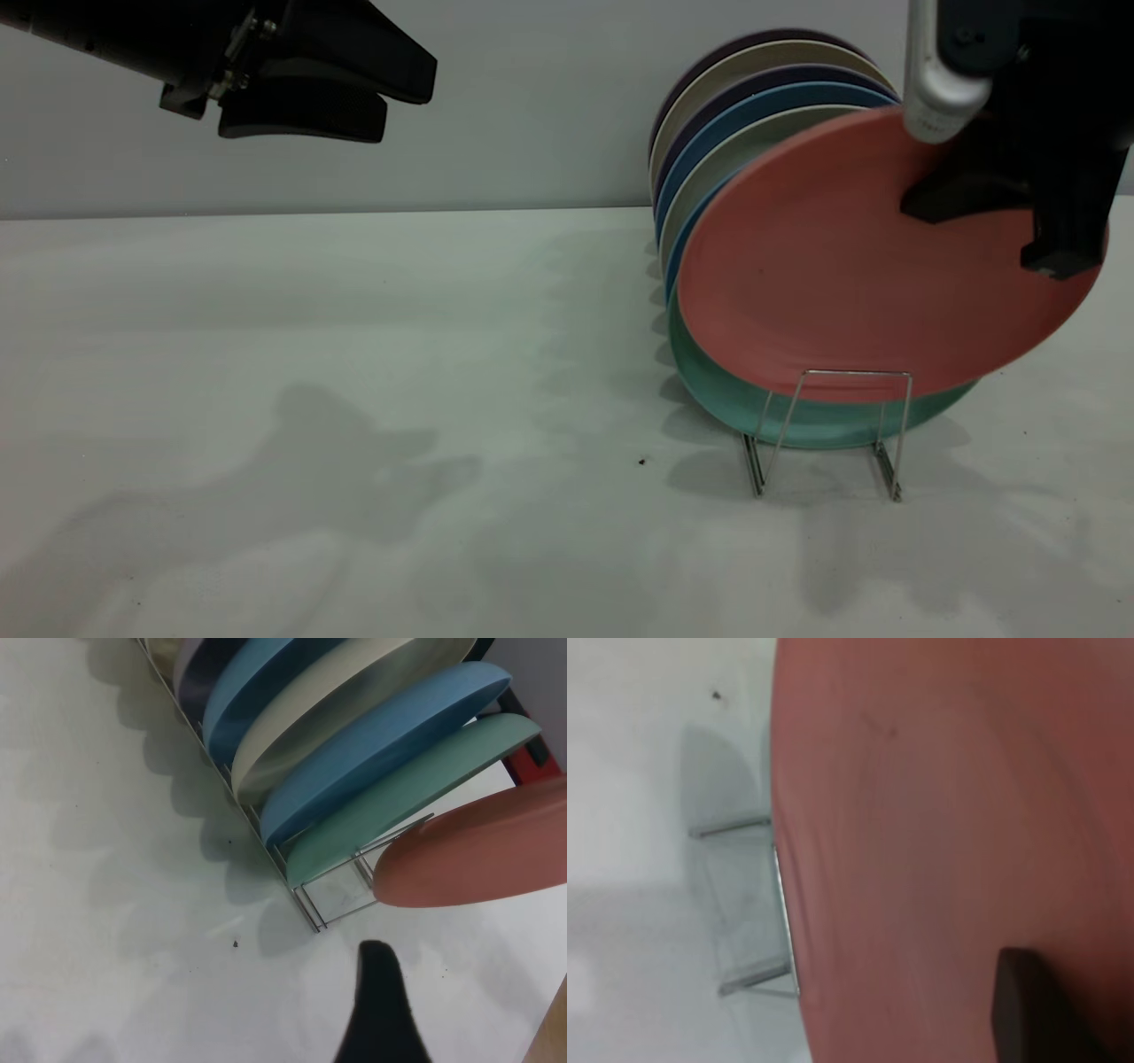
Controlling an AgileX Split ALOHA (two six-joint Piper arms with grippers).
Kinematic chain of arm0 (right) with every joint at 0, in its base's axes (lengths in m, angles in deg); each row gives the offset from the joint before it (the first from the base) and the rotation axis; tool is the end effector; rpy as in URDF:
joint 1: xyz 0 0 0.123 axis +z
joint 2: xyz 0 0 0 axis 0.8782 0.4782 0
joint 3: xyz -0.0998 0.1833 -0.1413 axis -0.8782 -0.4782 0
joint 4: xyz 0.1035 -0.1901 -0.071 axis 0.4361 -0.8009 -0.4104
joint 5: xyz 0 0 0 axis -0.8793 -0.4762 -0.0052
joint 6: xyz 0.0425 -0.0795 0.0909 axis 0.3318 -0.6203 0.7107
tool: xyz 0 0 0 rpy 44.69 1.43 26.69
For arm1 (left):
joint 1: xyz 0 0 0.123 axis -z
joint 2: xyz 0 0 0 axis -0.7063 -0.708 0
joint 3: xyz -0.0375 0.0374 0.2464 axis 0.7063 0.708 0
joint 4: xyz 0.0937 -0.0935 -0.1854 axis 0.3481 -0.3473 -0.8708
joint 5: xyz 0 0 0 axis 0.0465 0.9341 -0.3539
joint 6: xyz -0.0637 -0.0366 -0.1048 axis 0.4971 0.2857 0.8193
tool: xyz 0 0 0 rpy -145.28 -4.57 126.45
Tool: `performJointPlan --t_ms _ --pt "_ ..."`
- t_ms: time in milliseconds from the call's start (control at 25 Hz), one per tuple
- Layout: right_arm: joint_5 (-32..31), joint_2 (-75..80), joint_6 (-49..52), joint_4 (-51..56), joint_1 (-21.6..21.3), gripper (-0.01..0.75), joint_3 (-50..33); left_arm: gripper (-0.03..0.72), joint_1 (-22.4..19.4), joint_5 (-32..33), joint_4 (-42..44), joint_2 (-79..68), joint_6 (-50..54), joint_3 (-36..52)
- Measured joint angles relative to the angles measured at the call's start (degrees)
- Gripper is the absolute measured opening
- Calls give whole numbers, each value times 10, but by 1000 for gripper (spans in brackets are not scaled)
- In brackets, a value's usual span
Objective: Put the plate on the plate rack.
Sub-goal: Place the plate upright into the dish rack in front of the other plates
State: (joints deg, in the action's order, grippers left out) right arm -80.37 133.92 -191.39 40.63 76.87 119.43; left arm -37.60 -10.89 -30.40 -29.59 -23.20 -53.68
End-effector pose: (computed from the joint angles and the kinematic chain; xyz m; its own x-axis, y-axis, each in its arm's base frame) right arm 0.3056 0.1009 0.1555 -0.0064 -0.9223 -0.3863 -0.7845 0.2443 -0.5701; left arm 0.3275 -0.1218 0.1741 -0.7760 0.0225 -0.6303 0.4412 0.7334 -0.5171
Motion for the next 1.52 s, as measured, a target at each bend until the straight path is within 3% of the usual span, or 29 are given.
performJointPlan --t_ms 1520 --pt "3 77 -1 19 0 141 30 557 0 -5 -9 0 -4 0"
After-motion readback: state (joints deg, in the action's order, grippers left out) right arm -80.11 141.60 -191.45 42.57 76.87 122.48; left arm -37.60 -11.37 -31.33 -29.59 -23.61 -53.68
